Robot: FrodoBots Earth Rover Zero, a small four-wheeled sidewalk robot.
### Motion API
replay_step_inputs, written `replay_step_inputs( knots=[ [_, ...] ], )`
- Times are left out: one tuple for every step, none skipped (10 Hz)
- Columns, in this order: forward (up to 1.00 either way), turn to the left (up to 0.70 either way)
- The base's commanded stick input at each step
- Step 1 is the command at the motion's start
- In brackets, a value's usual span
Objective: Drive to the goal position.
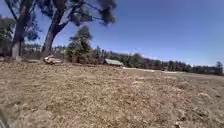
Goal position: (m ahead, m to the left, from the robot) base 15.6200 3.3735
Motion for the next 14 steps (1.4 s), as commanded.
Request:
replay_step_inputs(
  knots=[
    [0.7,-0.35],
    [0.7,-0.35],
    [0.7,-0.35],
    [0.7,-0.35],
    [0.7,-0.2],
    [0.7,0.0],
    [0.7,0.0],
    [0.7,0.0],
    [0.7,0.0],
    [0.7,0.0],
    [0.7,0.0],
    [0.7,0.0],
    [0.7,0.0],
    [0.7,0.0]
  ],
)
